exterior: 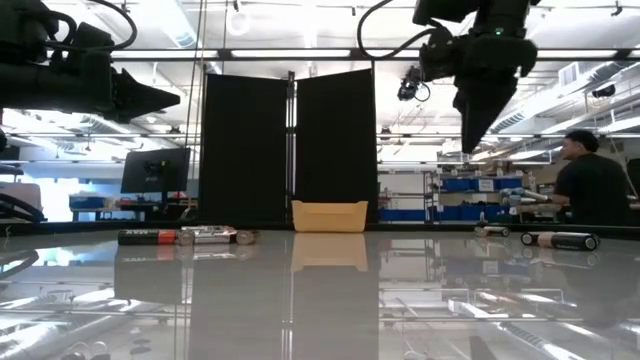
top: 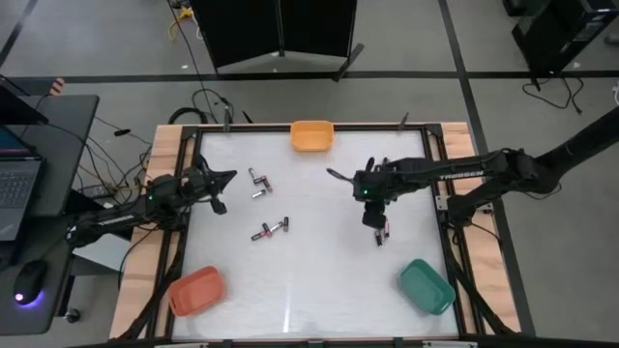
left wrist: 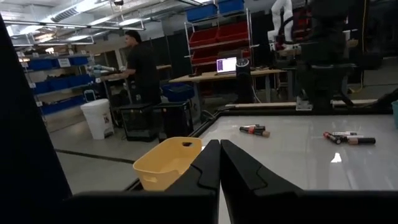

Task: Sort batteries
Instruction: Put the black-red battery into the green bin

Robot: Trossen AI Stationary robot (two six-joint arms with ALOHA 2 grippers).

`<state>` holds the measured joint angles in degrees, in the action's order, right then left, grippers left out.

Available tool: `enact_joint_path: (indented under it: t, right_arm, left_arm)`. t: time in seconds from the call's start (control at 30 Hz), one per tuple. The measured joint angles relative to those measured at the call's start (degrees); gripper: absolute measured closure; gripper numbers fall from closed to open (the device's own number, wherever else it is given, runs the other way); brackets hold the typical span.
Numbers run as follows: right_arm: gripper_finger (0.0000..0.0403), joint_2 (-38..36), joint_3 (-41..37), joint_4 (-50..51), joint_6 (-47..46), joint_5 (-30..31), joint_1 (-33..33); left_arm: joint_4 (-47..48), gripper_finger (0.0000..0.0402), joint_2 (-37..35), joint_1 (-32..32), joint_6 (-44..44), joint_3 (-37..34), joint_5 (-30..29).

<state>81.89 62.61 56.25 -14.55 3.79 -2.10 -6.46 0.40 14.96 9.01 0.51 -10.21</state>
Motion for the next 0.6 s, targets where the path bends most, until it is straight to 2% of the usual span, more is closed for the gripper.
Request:
enact_joint_path:
  t: [0.13,0.27,0.6]
  right_arm:
    - [0.0247,1.1,0.0,1.2,-3.9,-3.4,2.4]
    - [0.0243,2.3,0.0,2.8,-5.4,-3.8,4.6]
    - [0.0242,7.0,-4.3,2.5,0.0,-2.3,4.8]
  left_arm:
    - [0.2,0.0385,0.0,0.0,0.0,0.0,0.0]
    - [1.0,0.0385,0.3,0.0,-0.2,0.0,0.0]
    - [2.3,0.0385,0.7,0.0,-1.7,0.0,0.0]
